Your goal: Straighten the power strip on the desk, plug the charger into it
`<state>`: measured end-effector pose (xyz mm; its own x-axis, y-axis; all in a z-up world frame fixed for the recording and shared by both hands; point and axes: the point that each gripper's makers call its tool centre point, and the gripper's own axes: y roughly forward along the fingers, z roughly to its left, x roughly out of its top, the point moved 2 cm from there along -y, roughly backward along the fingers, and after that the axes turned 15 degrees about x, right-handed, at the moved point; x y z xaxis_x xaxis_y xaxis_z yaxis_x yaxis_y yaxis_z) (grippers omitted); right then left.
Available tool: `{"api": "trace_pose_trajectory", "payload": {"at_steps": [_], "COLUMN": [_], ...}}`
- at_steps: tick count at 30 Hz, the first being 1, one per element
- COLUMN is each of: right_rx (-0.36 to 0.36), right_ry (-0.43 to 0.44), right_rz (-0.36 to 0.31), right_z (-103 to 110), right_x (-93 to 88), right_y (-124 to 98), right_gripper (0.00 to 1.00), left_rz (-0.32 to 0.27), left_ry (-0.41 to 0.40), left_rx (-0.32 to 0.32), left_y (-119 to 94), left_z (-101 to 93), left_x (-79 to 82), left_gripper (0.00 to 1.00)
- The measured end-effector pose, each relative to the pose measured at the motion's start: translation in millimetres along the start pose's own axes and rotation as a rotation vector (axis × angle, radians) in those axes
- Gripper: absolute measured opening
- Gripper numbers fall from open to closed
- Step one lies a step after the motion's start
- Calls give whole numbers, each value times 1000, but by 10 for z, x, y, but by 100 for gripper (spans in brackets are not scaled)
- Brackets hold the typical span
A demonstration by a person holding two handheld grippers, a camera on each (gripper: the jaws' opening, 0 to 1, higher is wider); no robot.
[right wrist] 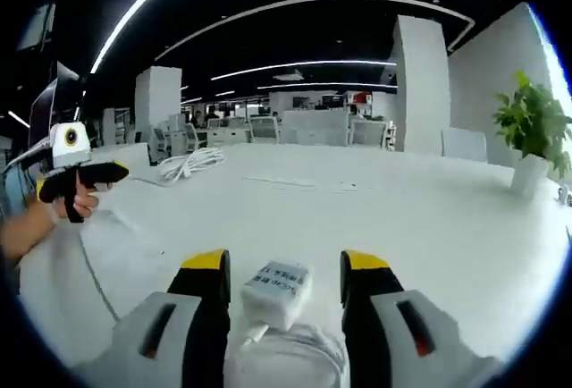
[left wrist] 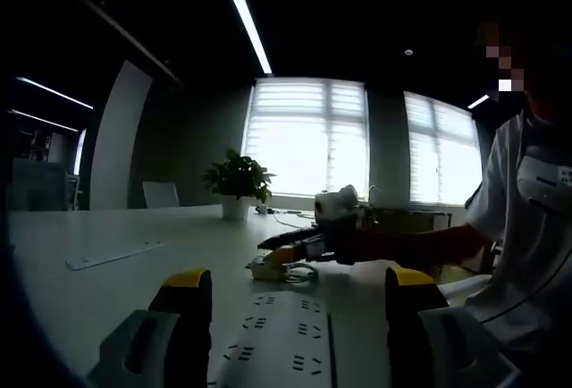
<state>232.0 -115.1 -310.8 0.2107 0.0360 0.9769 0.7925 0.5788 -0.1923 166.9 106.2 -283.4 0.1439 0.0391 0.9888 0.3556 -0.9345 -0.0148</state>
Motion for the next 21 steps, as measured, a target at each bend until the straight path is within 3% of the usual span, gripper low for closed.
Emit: {"api": "trace_pose_trajectory", "payload": {"at_steps": [3,6,9,13,16,19,21], "right_rx": [-56,-129,-192,-264,-329,-317,-327], "right_ry": [24,-27,-31,13,-8,18,-29], "right_rz": [-34,-50,-95,-105,-26,12,63], "right_z": [32,22,27,27,-15,27,12], "right_x": [94,166,212,96,-117,-244,-288], "right_y": [-84,-108,-138,-89,2,141,188], "right_gripper": [52,65,64,65,63,60,57], "left_rz": [0,1,3,2,0,3,4], "left_ry": [-4,-9,-9,-9,-14,-13,-11], "left_rx": [1,3,2,-1,-3,-3,-3], "left_y": [-4,-12,-10,-13,-16,-12,-11], "left_z": [10,15,14,13,14,12,6], "left_x": [-2,-10,-16,-11,-10,-18,-20], "left_gripper": [81,81,81,81,81,81,81]}}
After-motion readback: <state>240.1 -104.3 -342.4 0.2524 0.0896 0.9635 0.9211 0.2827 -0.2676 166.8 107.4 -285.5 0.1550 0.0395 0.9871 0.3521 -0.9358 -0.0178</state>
